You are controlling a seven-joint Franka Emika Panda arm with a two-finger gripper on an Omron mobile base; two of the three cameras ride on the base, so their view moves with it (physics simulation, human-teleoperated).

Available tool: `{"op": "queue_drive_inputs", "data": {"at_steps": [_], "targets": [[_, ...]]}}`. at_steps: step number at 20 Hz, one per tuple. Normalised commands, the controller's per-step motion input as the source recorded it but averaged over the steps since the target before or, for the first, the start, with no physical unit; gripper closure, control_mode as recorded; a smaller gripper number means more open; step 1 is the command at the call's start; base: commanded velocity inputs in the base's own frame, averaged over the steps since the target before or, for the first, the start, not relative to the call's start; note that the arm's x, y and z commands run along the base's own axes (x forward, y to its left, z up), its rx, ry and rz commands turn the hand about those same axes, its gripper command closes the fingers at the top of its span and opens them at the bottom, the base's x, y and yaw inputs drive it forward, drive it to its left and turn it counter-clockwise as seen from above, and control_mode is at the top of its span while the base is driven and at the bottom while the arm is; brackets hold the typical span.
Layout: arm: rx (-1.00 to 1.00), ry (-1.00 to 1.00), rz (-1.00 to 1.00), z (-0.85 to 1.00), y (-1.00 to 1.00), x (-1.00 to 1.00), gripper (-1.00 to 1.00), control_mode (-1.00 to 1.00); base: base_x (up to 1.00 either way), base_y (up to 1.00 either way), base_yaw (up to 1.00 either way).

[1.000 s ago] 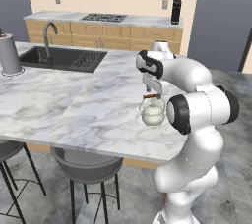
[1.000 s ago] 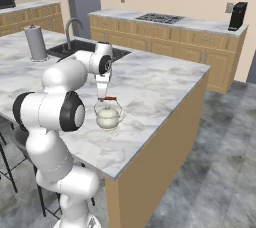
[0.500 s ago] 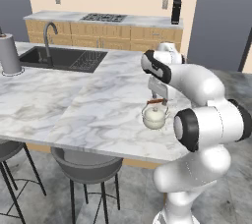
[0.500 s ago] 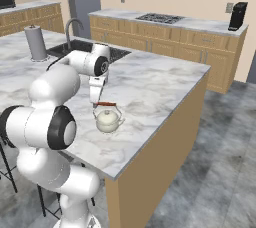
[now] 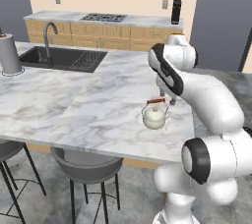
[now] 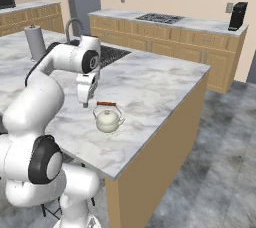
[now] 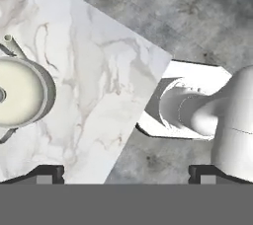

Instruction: The kettle is done boiling. Turn off the stove, then wait for 300 timesteps before moving the kettle to the dining table.

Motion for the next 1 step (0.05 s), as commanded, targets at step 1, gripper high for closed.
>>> {"op": "queue_drive_inputs", "data": {"at_steps": [1], "targets": [[-0.04, -0.03, -0.06, 0.57, 0.0, -0.64, -1.0, -1.0, 0.0, 0.0, 0.0]]}}
